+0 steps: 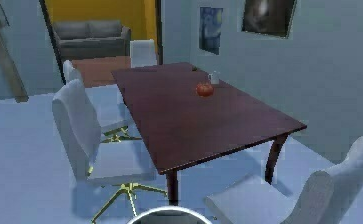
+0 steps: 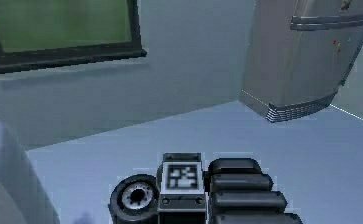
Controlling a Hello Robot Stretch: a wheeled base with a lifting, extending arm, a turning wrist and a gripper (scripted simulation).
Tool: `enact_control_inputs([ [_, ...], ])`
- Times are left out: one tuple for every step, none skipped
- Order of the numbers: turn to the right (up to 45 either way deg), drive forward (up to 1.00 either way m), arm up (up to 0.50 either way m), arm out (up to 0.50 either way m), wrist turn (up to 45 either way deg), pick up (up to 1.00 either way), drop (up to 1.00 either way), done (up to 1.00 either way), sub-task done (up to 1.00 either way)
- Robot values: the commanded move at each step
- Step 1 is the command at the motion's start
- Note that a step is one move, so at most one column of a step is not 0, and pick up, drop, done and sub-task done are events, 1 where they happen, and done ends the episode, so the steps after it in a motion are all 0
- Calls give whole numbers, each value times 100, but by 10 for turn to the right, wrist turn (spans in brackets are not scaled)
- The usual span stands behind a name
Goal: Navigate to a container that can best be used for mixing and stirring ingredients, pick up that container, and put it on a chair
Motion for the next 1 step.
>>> enact_control_inputs([
  [270, 0, 0, 0, 0, 0, 0, 0, 0],
])
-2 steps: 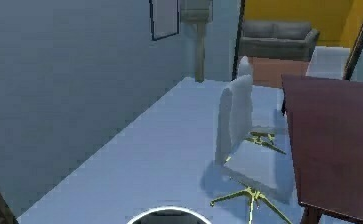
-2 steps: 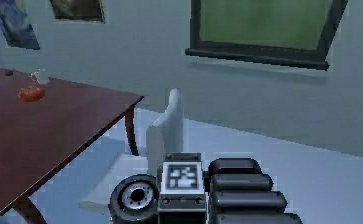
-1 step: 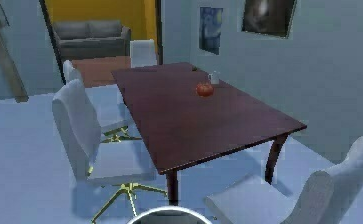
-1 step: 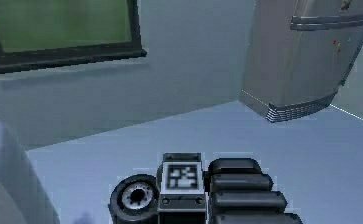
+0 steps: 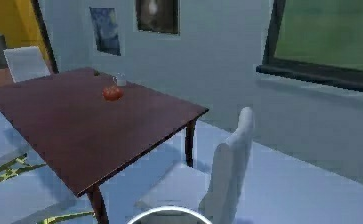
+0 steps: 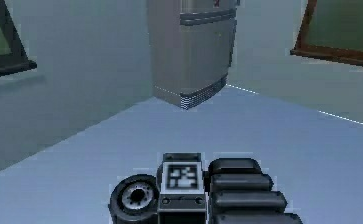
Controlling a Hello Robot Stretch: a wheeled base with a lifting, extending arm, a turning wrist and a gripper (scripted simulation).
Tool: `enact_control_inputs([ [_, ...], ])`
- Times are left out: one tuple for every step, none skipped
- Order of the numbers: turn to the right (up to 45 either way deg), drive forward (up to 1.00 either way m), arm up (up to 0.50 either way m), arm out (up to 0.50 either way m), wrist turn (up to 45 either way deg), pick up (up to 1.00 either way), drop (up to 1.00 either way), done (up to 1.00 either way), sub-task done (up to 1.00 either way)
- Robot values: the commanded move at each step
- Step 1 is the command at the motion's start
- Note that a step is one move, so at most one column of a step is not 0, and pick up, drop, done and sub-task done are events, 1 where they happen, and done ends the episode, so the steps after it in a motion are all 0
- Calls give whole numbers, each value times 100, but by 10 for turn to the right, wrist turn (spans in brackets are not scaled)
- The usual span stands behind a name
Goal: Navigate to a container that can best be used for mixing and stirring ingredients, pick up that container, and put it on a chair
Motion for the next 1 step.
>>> enact_control_inputs([
  [0, 25, 0, 0, 0, 0, 0, 0, 0],
])
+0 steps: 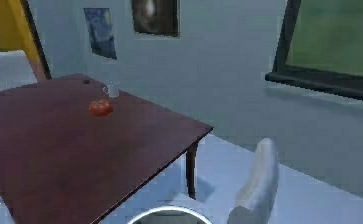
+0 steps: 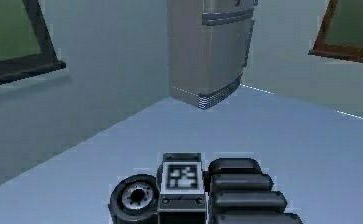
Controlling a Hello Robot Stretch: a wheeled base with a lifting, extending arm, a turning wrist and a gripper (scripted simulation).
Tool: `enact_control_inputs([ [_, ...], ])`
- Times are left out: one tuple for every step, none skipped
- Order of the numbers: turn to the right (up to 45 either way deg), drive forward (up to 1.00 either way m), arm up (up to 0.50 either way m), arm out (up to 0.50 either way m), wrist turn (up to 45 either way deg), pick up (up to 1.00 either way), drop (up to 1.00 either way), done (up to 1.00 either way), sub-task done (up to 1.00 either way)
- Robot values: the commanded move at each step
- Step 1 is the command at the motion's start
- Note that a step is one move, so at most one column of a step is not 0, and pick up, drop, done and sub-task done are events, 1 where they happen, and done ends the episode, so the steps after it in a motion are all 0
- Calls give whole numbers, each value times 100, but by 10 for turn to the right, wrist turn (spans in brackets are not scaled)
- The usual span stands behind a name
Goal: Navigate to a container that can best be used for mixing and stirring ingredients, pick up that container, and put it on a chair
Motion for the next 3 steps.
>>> enact_control_inputs([
  [-450, 0, 0, 0, 0, 0, 0, 0, 0],
  [-450, 0, 0, 0, 0, 0, 0, 0, 0],
  [-360, 0, 0, 0, 0, 0, 0, 0, 0],
])
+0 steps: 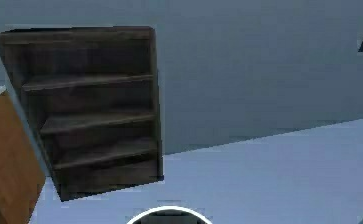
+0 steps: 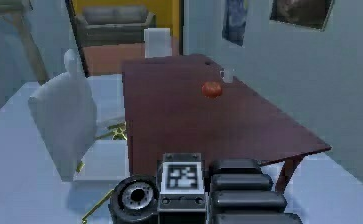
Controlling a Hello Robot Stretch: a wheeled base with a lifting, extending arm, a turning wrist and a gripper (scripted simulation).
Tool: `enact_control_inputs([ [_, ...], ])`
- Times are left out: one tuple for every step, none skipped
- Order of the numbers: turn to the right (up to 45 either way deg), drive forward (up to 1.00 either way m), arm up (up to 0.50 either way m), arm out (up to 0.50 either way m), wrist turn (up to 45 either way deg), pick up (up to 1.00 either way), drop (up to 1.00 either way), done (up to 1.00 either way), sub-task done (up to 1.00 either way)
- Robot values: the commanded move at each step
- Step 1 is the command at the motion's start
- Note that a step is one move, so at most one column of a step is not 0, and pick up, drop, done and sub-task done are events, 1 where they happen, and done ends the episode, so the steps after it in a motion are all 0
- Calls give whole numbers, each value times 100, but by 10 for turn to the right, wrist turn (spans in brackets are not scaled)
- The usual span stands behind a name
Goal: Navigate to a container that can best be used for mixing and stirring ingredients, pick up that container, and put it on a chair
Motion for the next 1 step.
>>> enact_control_inputs([
  [450, 0, 0, 0, 0, 0, 0, 0, 0],
])
